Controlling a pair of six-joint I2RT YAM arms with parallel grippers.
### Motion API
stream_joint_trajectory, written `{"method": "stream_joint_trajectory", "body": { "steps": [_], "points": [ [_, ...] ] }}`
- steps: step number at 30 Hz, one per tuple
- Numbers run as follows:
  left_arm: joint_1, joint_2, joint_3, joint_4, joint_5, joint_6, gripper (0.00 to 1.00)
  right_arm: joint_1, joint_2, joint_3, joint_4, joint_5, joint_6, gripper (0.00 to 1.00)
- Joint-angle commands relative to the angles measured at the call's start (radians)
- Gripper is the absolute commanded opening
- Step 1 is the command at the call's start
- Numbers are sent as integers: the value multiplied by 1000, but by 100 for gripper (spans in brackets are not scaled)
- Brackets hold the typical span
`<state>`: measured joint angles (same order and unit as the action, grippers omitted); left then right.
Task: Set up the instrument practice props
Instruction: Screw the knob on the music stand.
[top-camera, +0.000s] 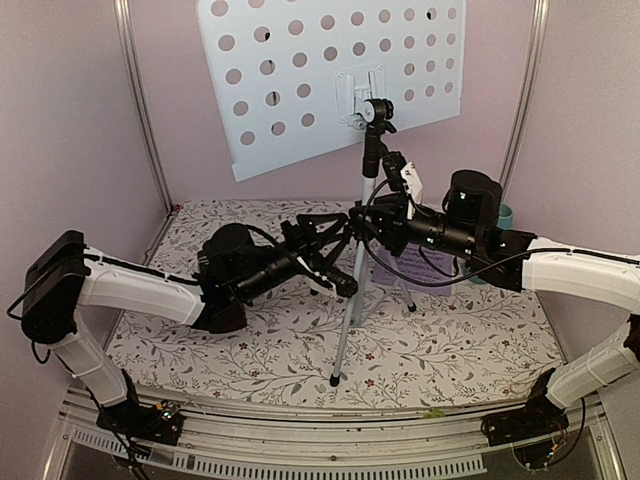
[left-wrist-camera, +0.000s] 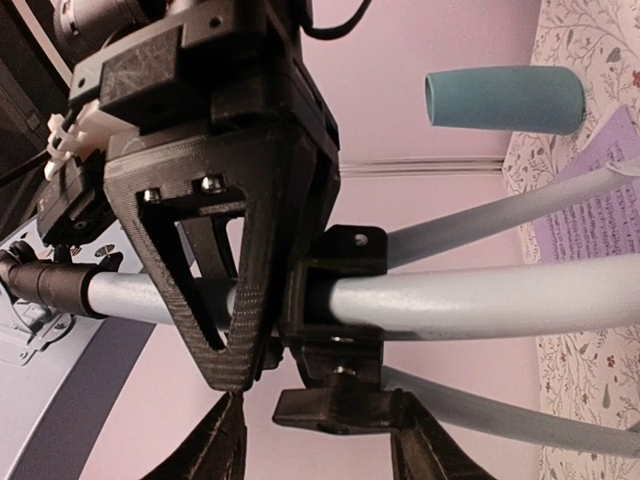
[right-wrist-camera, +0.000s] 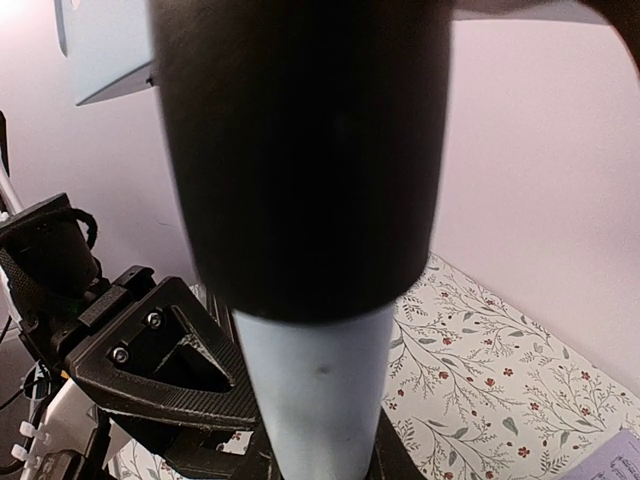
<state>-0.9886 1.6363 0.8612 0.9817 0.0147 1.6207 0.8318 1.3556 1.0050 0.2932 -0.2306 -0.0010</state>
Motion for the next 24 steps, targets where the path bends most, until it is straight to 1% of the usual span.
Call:
{"method": "stream_joint_trajectory", "body": {
  "steps": [1,12,14,17,20,24],
  "points": [
    [-13,-15,-13,5,3,24,50,19,37,2,-74,-87,91,0],
    [-21,-3,-27,39,11,79,45,19,48,5,-74,-85,78,0],
    [-22,-6,-47,42,19,110,45,18,50,3,-74,-92,78,0],
    [-22,1,-63,80,20,107,47,18,53,-2,-66,-96,78,0],
    [-22,23,-63,136,9,112,48,18,57,-2,-65,-101,80,0],
    [-21,33,-44,136,8,121,45,19,55,-12,-60,-97,82,0]
  ]
}}
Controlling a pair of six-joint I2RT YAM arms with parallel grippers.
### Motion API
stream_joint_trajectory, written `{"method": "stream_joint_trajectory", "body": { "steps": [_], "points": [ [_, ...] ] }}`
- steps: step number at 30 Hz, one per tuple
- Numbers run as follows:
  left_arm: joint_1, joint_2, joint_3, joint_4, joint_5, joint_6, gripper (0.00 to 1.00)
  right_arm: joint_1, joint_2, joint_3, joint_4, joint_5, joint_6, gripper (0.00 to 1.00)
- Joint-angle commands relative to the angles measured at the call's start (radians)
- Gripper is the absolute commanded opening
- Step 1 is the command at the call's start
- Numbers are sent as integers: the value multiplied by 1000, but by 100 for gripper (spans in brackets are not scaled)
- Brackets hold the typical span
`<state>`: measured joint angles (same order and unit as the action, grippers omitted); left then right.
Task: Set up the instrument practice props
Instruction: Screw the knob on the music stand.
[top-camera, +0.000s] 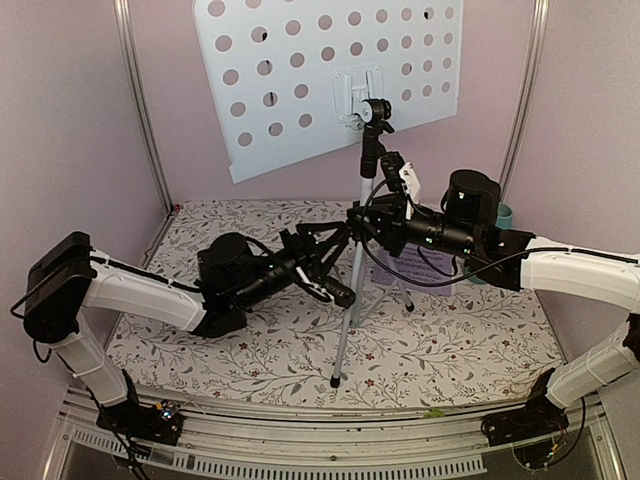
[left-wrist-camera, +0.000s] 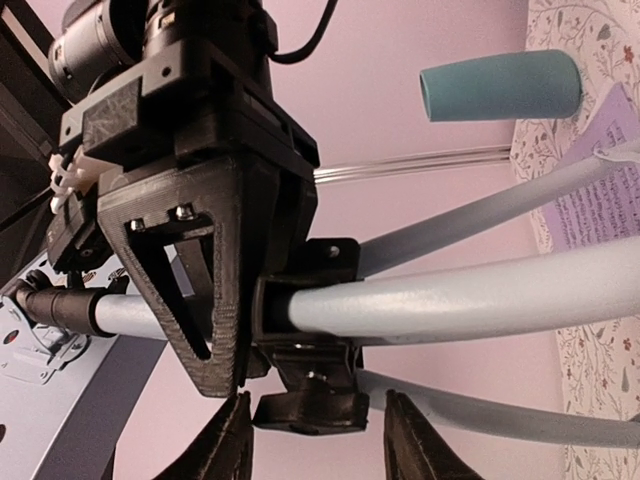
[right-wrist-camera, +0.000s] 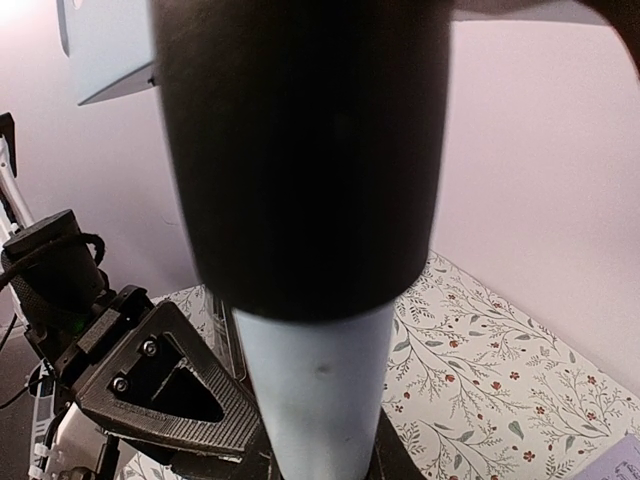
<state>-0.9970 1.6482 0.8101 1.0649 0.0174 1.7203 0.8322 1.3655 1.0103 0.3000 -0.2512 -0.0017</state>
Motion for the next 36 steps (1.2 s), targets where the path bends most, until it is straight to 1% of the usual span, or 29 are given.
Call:
{"method": "stream_joint_trajectory", "body": {
  "steps": [1,3,8,12,15,18,22,25,31,36],
  "points": [
    [-13,23,10,53,7,24,44,18,44,-17,-68,-76,84,0],
    [-14,24,7,51,17,35,42,18,39,-21,-66,-79,87,0],
    [-13,26,3,50,21,40,34,18,46,-20,-65,-78,88,0],
    [-14,24,15,3,19,35,27,18,48,-25,-63,-83,87,0],
    [-18,19,25,-37,9,4,21,18,52,-27,-57,-87,93,0],
    [-21,7,42,-131,-10,-38,18,19,53,-31,-56,-89,95,0],
    [-34,-39,86,-311,-20,-158,16,18,48,-36,-56,-90,96,0],
    [-55,-62,111,-416,-28,-236,15,19,46,-41,-55,-85,94,0],
    [-84,-88,97,-477,-27,-345,15,18,56,-39,-47,-94,101,0],
    [-90,-121,62,-490,-7,-435,28,18,59,-41,-45,-96,106,0]
  ]
}}
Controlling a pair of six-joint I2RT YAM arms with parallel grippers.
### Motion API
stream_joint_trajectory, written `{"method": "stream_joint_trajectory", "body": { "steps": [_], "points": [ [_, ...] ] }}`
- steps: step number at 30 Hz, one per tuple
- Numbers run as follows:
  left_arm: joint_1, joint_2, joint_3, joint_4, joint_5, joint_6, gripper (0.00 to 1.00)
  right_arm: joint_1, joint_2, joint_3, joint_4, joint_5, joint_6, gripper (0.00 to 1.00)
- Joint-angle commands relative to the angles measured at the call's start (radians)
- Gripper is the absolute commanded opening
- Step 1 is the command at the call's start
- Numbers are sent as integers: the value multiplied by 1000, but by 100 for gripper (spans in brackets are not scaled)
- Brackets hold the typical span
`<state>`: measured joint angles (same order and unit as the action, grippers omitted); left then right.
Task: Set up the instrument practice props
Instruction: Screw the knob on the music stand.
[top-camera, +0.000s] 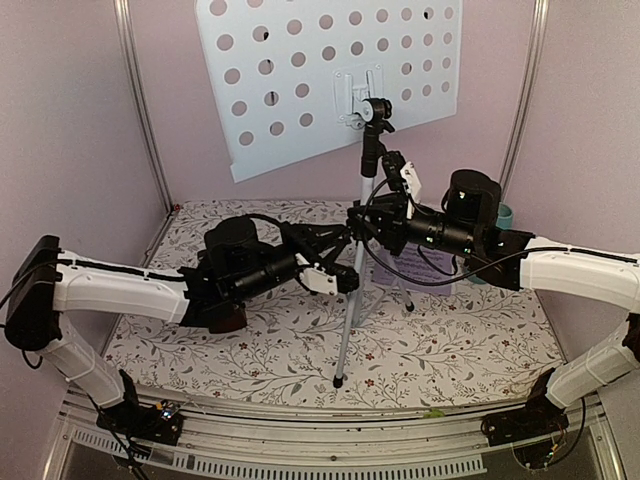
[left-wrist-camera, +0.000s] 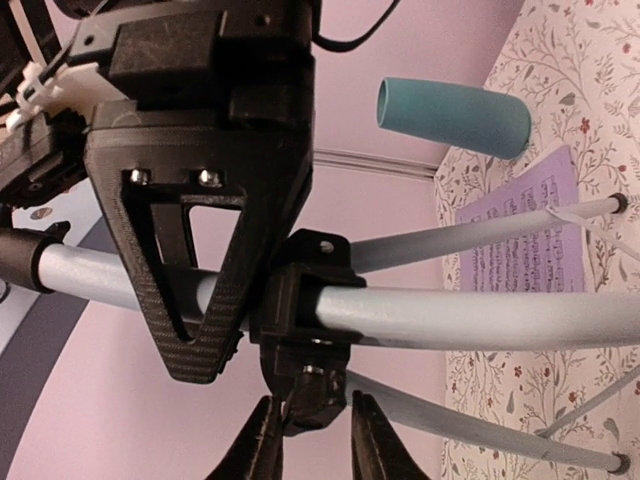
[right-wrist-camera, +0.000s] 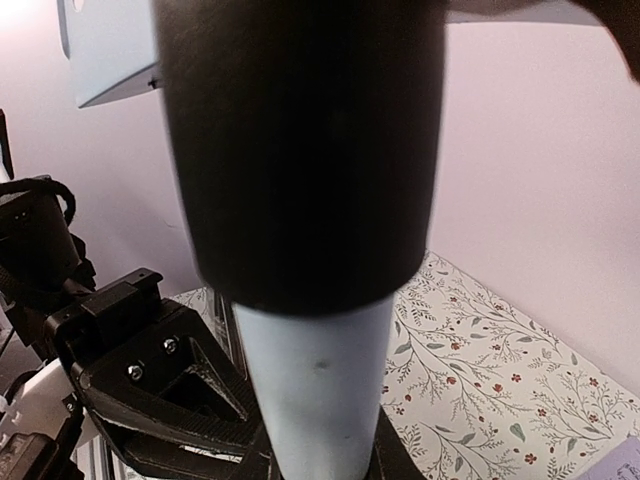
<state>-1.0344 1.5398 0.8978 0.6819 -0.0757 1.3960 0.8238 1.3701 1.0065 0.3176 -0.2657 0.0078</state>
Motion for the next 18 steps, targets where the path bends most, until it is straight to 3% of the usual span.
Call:
{"method": "stream_joint_trajectory", "body": {
  "steps": [1,13,18],
  "points": [
    [-53,-16,-32,-100,89,-124,31,26,56,-36,-63,-80,97,0],
    [-45,4,-17,-35,112,-201,30,26,62,-43,-60,-88,100,0],
    [-17,14,12,-40,114,-234,38,26,60,-43,-61,-90,99,0]
  ]
}}
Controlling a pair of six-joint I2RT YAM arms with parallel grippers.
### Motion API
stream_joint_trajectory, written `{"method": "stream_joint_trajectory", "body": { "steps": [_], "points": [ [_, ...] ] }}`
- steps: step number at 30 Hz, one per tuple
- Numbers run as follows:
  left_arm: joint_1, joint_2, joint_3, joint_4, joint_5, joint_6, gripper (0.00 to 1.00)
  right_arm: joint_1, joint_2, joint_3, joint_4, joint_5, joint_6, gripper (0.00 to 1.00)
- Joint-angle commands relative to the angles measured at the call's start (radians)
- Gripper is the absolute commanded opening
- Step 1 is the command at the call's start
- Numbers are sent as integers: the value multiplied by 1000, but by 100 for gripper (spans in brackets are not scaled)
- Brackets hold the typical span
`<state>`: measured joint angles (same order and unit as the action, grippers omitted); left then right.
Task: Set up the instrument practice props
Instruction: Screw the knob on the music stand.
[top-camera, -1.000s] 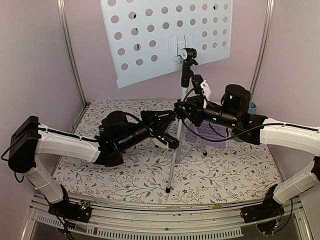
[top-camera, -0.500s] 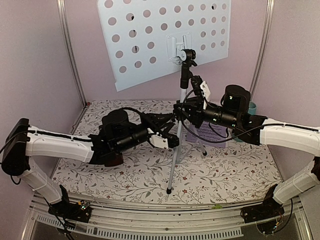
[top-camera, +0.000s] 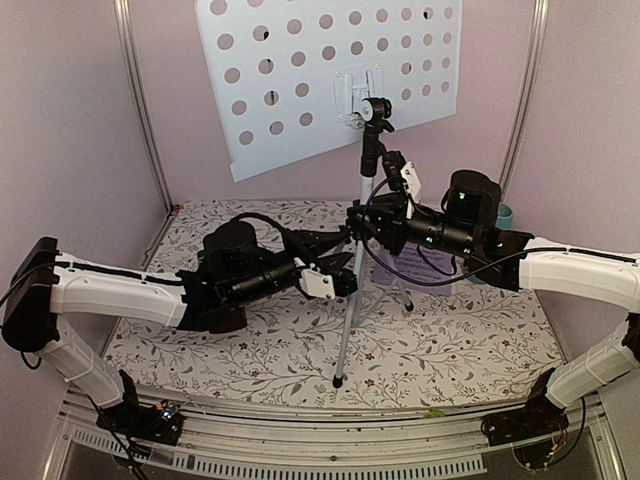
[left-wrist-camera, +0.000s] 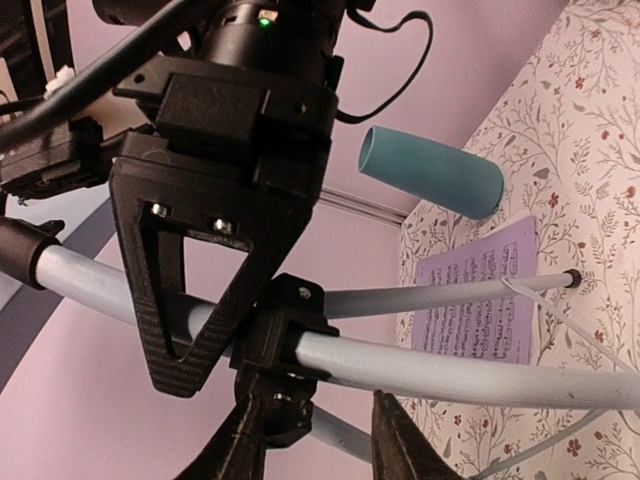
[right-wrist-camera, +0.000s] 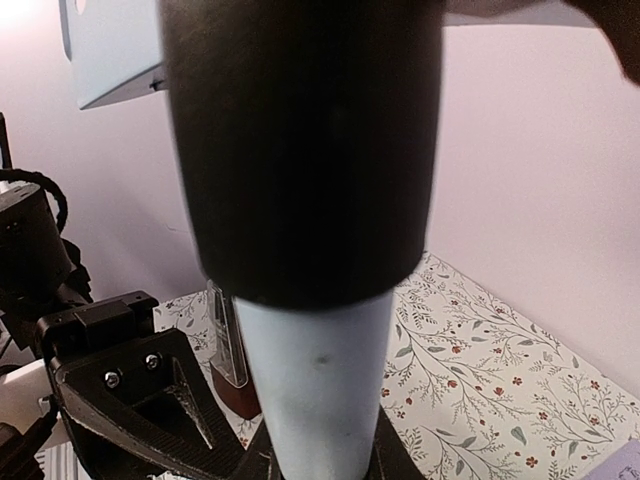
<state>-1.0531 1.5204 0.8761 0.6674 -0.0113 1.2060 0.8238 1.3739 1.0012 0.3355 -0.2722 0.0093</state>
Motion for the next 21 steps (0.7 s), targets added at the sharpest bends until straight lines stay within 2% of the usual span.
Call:
{"method": "stream_joint_trajectory", "body": {
  "steps": [1,14,21],
  "points": [
    [6,35,37,-29,50,-46,39,27,55,-38,-79,-84,97,0],
    [38,20,22,69,42,-5,43,26,63,-43,-72,-96,101,0],
    [56,23,28,65,34,19,37,28,61,-41,-73,-93,99,0]
  ]
}}
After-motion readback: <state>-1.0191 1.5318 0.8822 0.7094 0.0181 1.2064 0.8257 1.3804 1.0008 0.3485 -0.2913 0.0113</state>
